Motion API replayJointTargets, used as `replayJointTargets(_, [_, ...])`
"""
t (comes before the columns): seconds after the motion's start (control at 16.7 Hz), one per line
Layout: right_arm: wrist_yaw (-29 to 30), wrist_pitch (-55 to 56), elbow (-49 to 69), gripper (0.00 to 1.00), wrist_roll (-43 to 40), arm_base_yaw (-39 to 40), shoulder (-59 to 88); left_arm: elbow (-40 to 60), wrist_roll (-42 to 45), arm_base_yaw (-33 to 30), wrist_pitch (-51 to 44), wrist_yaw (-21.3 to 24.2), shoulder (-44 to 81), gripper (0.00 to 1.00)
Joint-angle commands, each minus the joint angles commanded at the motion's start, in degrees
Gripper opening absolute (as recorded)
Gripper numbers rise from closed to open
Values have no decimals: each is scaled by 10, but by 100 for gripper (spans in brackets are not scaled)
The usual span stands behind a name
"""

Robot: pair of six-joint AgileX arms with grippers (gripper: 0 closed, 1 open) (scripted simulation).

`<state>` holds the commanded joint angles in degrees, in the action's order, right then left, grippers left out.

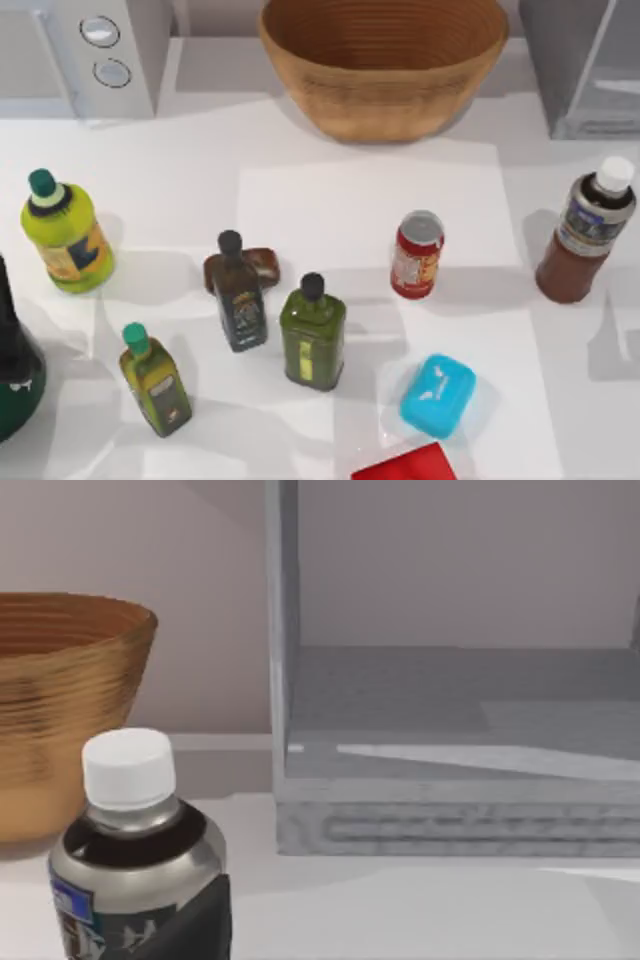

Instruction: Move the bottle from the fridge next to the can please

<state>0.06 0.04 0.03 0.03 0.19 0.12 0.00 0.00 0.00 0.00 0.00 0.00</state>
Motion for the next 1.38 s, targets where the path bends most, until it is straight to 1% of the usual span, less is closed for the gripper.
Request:
replayJointTargets(0.12, [1,-19,13,100,0,-1,-15,0,0,0,0,0,0,100])
replayJointTargets(0.3, [1,-92,54,100,-1,-1,-65,0,0,0,0,0,0,100])
replayJointTargets(0.48, [0,-217,111,100,-1,-1,-135,0,0,0,0,0,0,100])
replayJointTargets(1.02, [-2,-677,303,100,-3,-2,-370,0,0,0,0,0,0,100])
replayJointTargets(1.2, [-2,-784,350,100,-5,-3,-428,0,0,0,0,0,0,100])
replayJointTargets(1.38, [-1,-838,377,100,-6,-4,-460,0,0,0,0,0,0,100])
